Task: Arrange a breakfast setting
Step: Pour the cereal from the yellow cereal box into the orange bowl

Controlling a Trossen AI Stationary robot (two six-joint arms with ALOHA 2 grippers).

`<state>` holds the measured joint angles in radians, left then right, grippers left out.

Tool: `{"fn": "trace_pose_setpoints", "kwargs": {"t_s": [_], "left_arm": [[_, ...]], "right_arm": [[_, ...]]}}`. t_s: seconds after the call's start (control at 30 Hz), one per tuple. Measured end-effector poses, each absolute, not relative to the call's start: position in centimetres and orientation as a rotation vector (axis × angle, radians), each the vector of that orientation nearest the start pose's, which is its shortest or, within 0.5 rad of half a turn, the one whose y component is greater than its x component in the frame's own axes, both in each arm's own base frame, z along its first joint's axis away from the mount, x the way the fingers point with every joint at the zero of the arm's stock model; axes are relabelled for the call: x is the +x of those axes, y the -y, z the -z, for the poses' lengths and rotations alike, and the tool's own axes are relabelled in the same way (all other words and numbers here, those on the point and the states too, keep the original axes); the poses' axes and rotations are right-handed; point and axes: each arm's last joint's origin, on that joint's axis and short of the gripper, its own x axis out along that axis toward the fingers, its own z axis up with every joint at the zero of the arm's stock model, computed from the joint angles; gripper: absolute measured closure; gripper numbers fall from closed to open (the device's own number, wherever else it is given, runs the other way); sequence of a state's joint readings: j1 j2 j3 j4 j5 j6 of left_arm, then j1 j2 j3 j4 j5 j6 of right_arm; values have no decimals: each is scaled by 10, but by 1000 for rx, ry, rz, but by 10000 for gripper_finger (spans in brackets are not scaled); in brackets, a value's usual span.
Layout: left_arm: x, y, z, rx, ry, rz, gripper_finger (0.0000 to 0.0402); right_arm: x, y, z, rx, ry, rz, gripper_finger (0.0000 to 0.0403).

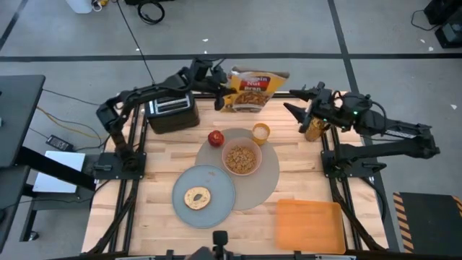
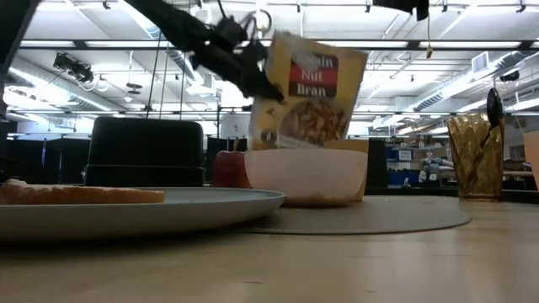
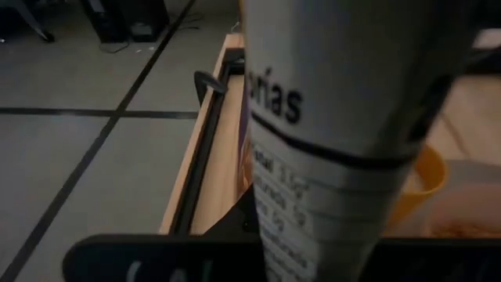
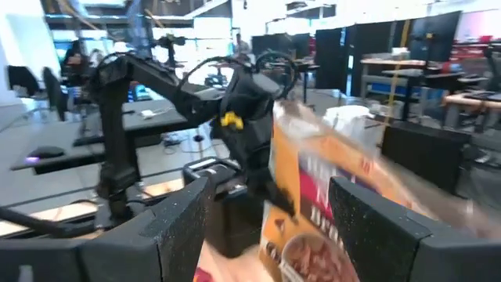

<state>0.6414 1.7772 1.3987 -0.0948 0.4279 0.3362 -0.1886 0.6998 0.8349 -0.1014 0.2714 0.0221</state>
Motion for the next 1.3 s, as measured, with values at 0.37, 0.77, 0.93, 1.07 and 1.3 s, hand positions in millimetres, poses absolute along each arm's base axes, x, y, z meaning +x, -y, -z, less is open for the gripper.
{"fn": "trace_pose_setpoints", "kwargs": {"t_s": [0.37, 0.77, 0.93, 1.07, 1.3], "left_arm": [[377, -230, -248, 152, -323, -78, 374], [388, -235, -222, 155, -372, -170, 379], [383, -241, -223, 118, -377, -191, 363], [379, -244, -220, 101, -413, -194, 334], [371, -245, -223, 77, -463, -198, 271]], "right_arm": [[165, 63, -360, 23, -1, 515, 130], [157, 71, -364, 113, -36, 511, 111], [158, 70, -365, 169, -13, 459, 99], [158, 69, -365, 165, -18, 441, 78], [158, 69, -364, 163, -25, 437, 54]]}}
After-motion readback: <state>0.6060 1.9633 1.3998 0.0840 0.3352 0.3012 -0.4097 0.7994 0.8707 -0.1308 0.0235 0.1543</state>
